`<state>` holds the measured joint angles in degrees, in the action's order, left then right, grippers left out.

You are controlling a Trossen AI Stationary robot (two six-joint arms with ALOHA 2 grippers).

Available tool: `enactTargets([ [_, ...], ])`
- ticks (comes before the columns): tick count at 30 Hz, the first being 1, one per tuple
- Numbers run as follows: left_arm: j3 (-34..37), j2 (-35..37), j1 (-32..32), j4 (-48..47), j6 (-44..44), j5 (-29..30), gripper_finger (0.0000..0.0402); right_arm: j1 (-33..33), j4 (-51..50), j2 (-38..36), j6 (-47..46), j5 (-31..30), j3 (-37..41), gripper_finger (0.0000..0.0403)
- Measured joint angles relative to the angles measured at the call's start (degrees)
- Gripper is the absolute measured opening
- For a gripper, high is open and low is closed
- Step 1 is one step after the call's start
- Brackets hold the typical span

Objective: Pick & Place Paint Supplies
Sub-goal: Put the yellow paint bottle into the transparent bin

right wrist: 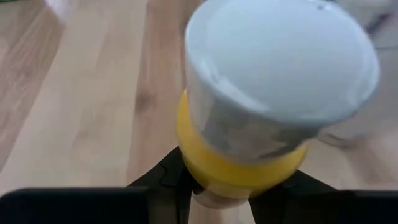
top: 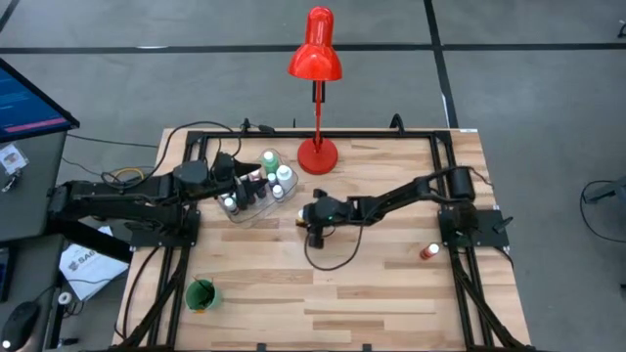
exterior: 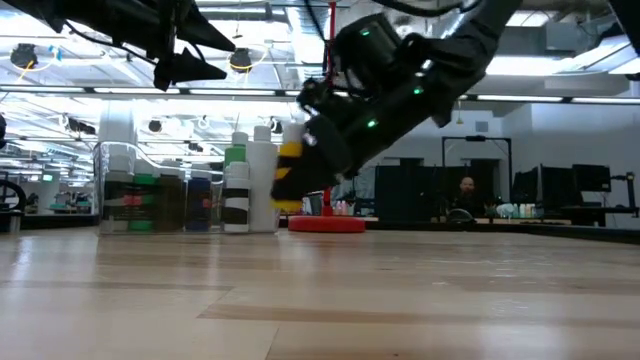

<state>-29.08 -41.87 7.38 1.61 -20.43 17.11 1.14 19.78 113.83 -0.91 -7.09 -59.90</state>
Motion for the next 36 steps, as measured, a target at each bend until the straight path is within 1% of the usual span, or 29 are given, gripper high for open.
enactTargets([
  [5,0.00,0.00,0.00,-0.16,0.01,-3.44,0.0277,1.21,-1.88,5.39,0.00,1.28,-5.09,0.0110],
  [9,-0.02,0.02,0.00,-0.22,0.02,-4.04,0.0277,1.86,-4.29,6.63,0.02,1.42,-7.18,0.0111],
  [11,-0.02,0.02,0.00,-0.20,0.24,-4.03,0.0277,1.91,-3.90,7.08,0.47,1.46,-7.54,0.0119],
  [14,-0.02,0.02,0.00,-0.22,0.61,-4.03,0.0277,1.87,-5.15,7.40,0.90,1.50,-7.32,0.0141],
  [22,-0.02,0.02,0.00,-0.23,0.69,-4.01,0.0277,1.69,-5.96,7.20,0.90,2.80,-7.39,0.0231],
  [24,-0.02,0.02,0.00,-0.23,1.60,-4.57,0.0277,1.64,-7.48,5.94,0.90,2.82,-7.32,0.0252],
  [26,-0.02,0.02,0.00,-0.24,2.65,-6.87,0.0278,1.45,-8.59,3.74,0.90,2.81,-7.39,0.0268],
  [29,-0.04,0.02,-0.23,-0.22,3.69,-10.19,0.0278,0.87,-13.46,-0.77,0.90,2.82,-7.41,0.0283],
  [33,-0.84,-0.76,-2.50,-0.20,5.66,-11.58,0.0279,-0.06,-24.24,-8.14,1.58,2.79,-7.41,0.0291],
  [36,-2.57,-3.24,-5.11,-0.27,8.39,-13.20,0.0279,-0.47,-34.16,-14.51,3.02,2.82,-7.41,0.0291],
])
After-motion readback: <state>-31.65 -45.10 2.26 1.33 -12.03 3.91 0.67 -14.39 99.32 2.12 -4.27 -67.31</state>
